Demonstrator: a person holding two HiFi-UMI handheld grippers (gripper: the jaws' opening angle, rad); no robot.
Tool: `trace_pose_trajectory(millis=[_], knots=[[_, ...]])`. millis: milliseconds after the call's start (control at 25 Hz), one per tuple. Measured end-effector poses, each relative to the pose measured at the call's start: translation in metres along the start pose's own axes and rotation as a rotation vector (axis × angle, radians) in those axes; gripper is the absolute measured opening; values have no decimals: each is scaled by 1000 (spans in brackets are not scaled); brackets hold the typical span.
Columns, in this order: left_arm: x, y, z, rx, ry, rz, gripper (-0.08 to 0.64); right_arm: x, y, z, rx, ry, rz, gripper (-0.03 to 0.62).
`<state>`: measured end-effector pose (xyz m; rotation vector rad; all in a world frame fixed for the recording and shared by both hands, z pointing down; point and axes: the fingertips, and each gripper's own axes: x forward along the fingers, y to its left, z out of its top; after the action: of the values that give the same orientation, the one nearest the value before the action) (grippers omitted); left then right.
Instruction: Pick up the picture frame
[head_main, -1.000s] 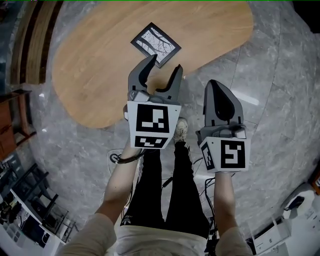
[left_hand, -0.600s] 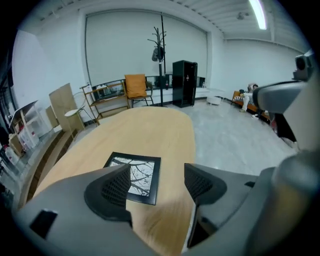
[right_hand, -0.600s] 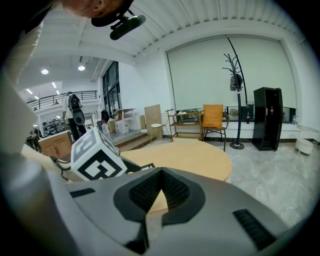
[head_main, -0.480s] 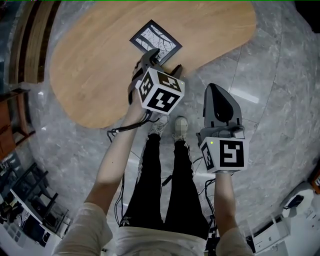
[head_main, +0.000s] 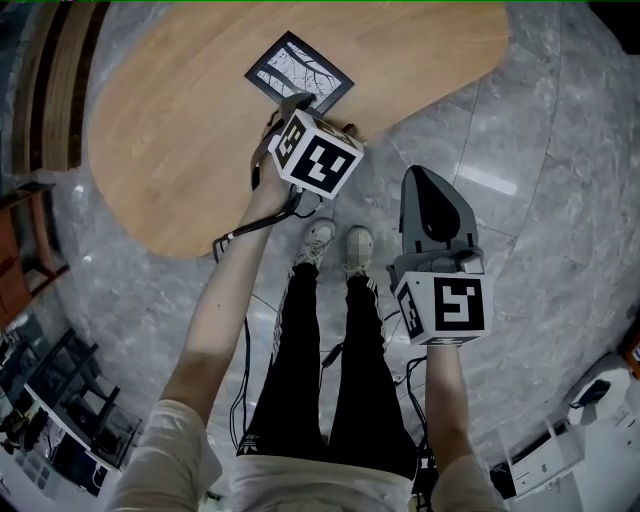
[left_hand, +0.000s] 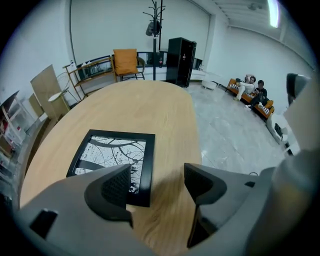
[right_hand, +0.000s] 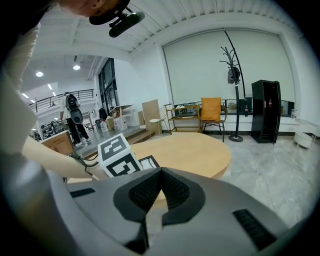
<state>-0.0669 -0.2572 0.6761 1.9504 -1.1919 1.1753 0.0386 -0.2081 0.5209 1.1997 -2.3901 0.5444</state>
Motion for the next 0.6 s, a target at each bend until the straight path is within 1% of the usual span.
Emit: trace_pose_trajectory(millis=[240, 320, 480, 600], knots=[[5, 3, 3, -36, 55, -29, 316, 0, 0, -10, 19, 23, 6, 5], [6, 3, 4, -37, 71, -28, 314, 0, -1, -10, 21, 20, 8, 5], [8, 3, 2, -2, 63, -3, 313, 3, -2, -12, 29, 30, 14, 5], [9, 3, 1, -4, 46, 7, 313, 4, -1, -15, 35, 35, 16, 5]])
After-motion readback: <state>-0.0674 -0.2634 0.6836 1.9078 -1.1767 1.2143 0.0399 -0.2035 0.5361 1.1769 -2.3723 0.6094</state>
